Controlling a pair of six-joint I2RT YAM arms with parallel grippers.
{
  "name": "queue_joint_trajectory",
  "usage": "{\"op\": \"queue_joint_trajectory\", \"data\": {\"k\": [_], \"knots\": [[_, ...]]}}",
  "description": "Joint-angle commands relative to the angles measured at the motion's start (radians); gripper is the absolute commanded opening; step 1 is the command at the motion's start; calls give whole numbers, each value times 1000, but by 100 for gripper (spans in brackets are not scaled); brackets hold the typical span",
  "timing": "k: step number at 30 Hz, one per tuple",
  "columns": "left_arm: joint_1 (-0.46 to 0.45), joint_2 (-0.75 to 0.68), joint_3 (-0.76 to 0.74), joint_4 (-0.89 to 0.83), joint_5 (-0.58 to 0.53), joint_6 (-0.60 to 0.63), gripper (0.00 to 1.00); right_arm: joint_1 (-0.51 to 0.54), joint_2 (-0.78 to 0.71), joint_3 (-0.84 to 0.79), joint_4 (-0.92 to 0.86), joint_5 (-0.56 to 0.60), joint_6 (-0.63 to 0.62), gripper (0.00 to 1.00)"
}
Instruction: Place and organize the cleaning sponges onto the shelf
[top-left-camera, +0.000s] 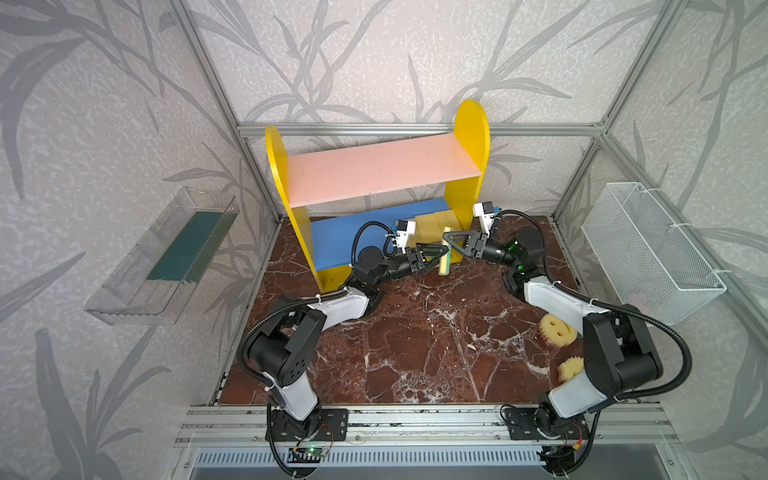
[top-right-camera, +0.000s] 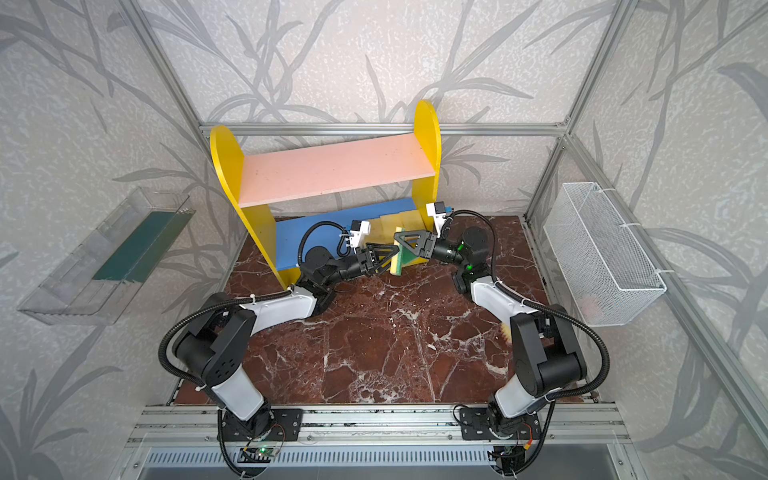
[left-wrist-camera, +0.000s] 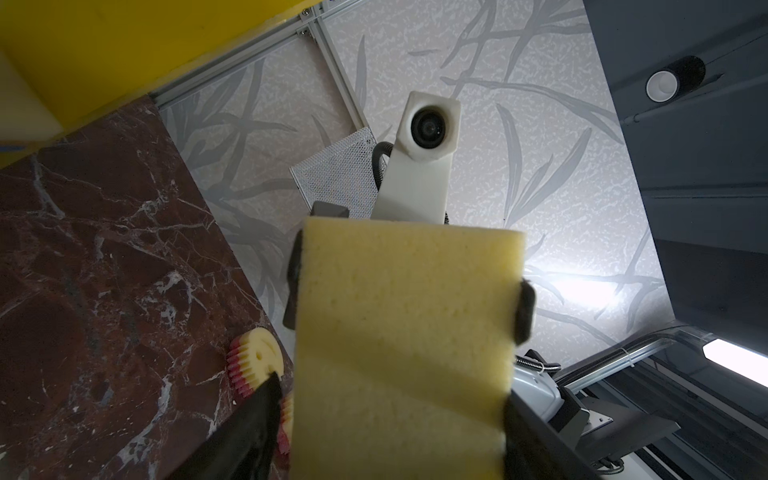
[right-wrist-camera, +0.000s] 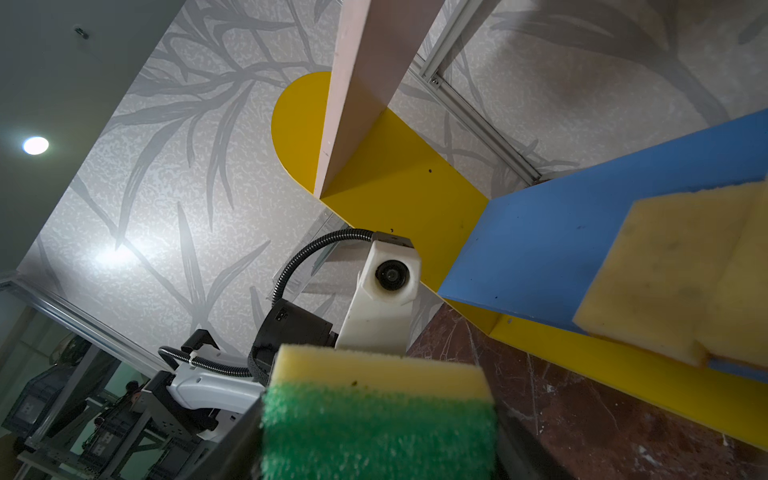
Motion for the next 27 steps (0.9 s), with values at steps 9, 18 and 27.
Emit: {"op": "queue_joint_trajectory", "data": {"k": [9,18,27], "knots": [[70,-278,-238,-369,-182,279,99,4,-263,-47,-563,112,-380,69],[58,-545,-389,-809,-395,522,97,106,-380,-124,-968,393,-613,68],[1,-680,-486,-991,-553,595,93,345,-168,-28,-1159,794,-680,70]]}}
